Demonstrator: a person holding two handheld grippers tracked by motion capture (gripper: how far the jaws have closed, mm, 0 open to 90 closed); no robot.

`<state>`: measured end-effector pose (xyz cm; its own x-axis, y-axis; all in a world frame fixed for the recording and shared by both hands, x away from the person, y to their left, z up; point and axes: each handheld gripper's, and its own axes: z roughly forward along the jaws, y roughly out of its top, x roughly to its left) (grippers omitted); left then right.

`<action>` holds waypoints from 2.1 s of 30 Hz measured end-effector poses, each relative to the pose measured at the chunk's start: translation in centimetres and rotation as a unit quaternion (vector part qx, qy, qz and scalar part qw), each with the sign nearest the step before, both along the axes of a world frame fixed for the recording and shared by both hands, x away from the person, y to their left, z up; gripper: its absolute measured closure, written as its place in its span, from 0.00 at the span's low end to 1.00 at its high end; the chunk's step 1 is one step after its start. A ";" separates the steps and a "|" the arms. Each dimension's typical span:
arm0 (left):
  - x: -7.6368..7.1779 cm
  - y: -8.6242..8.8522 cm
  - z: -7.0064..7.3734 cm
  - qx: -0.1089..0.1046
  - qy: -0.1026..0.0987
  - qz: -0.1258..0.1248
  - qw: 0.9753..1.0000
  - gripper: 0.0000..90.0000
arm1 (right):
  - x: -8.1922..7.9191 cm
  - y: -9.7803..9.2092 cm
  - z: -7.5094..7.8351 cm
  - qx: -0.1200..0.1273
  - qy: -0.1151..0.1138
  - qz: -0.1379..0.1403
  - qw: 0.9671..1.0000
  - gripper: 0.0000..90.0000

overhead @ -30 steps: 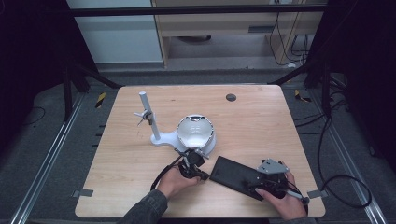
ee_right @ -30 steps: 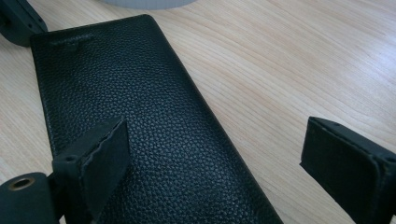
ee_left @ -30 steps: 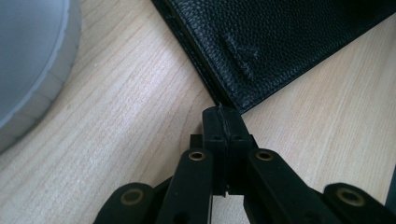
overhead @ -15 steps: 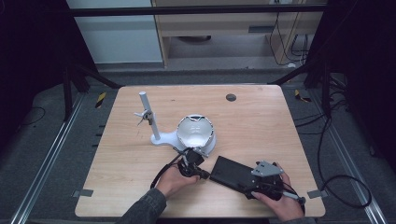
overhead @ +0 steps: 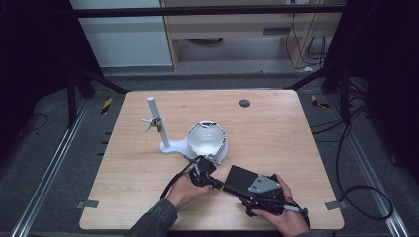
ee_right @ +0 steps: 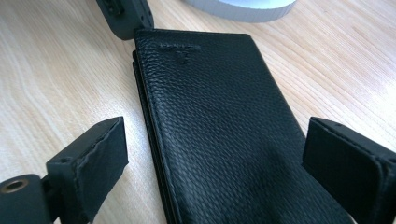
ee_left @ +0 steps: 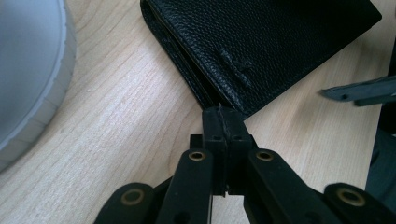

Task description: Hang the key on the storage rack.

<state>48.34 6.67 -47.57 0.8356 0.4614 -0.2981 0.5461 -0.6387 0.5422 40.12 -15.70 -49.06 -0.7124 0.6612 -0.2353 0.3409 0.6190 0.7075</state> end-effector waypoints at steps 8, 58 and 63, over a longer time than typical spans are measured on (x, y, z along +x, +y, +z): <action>-0.1 -0.2 0.5 -0.011 0.001 0.000 1.000 1.00 | 0.1 0.5 0.0 -0.017 -0.010 -0.004 1.000 0.14; -2.6 2.6 3.6 -0.010 -0.090 0.033 0.995 0.39 | 2.9 0.3 5.3 -0.190 -0.042 -0.021 0.981 0.94; -2.3 2.6 4.0 -0.048 -0.083 0.028 0.995 0.26 | 2.6 -1.0 6.8 -0.146 -0.059 -0.027 0.987 0.94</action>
<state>46.07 9.30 -43.57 0.8504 0.4853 -0.2034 0.4777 -0.5501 0.6850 42.68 -16.67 -42.27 -0.6346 0.5891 -0.5003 0.3045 0.7855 0.5388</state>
